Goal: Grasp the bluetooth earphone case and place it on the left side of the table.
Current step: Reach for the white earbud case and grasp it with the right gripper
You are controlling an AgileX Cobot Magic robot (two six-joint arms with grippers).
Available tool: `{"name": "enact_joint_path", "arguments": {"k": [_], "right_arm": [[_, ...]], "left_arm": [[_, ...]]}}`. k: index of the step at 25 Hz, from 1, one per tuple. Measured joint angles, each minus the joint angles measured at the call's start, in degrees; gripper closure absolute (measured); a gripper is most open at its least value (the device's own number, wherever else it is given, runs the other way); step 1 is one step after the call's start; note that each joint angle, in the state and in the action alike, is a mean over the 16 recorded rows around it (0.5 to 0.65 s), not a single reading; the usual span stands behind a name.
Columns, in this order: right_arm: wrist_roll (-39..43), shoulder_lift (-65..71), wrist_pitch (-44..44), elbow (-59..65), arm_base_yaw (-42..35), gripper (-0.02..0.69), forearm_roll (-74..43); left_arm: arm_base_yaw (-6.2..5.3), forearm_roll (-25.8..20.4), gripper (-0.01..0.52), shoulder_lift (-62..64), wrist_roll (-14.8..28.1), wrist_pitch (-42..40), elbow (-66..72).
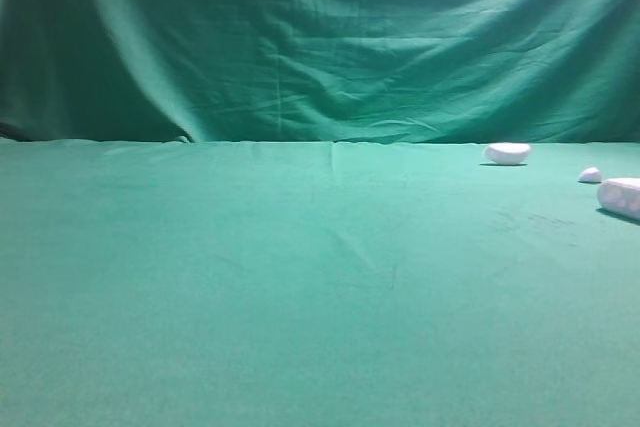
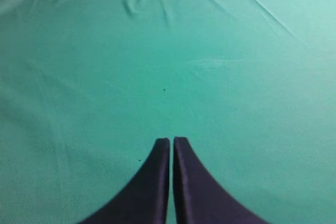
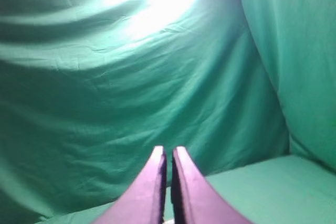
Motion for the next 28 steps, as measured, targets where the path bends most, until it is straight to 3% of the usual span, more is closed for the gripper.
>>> {"name": "enact_joint_path", "arguments": {"k": [7, 13, 18, 23, 28], "right_arm": [[-3.55, 14.15, 17.73, -11.94, 0.21, 0.665, 2.40], [-11.28, 31.10, 30.30, -23.11, 0.93, 0.665, 2.33], [-17.01, 44.09, 35.01, -29.54, 3.56, 0.665, 1.05], [-17.76, 55.77, 36.72, -34.40, 7.27, 0.662, -2.56], [-16.56, 67.08, 37.37, -38.96, 10.73, 0.590, -7.06]], "left_arm": [[0.00, 0.00, 0.514, 0.00, 0.00, 0.00, 0.00], [0.00, 0.00, 0.514, 0.00, 0.00, 0.00, 0.00], [0.00, 0.00, 0.514, 0.00, 0.00, 0.00, 0.00], [0.00, 0.00, 0.514, 0.00, 0.00, 0.00, 0.00], [0.00, 0.00, 0.514, 0.00, 0.00, 0.00, 0.00]]}}
